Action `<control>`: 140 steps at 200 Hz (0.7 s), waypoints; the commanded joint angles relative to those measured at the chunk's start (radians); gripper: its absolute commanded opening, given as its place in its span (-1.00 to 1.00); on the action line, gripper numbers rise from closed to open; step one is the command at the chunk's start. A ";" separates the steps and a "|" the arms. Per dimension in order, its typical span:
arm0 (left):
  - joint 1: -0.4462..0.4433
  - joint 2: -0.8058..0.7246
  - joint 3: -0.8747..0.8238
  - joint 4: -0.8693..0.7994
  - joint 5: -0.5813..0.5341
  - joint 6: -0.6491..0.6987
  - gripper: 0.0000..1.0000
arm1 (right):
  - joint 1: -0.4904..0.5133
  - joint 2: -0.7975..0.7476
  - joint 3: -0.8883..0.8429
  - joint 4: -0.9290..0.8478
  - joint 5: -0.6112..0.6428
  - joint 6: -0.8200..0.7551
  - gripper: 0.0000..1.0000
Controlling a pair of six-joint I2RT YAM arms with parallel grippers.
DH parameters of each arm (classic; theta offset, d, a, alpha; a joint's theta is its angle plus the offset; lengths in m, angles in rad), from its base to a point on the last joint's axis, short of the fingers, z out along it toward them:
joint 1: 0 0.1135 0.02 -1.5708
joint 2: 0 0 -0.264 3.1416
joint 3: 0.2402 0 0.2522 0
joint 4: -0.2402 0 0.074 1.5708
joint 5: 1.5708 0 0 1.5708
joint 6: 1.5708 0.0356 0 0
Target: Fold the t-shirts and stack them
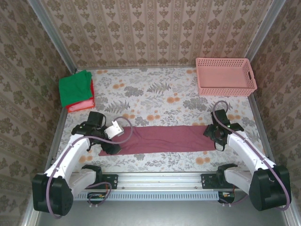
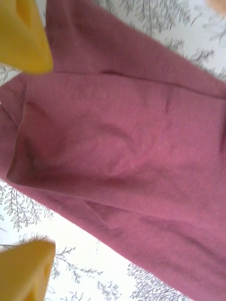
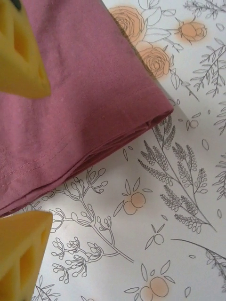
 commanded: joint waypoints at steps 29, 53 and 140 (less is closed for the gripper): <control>-0.021 -0.044 0.107 0.233 0.013 -0.375 1.00 | 0.201 0.063 0.115 0.009 0.087 -0.038 0.49; -0.080 -0.019 0.100 0.393 -0.056 -0.704 1.00 | 0.287 0.157 0.147 0.047 0.074 0.000 0.50; -0.151 0.151 -0.104 0.574 -0.201 -1.387 1.00 | 0.276 0.336 0.215 0.182 -0.047 -0.005 0.38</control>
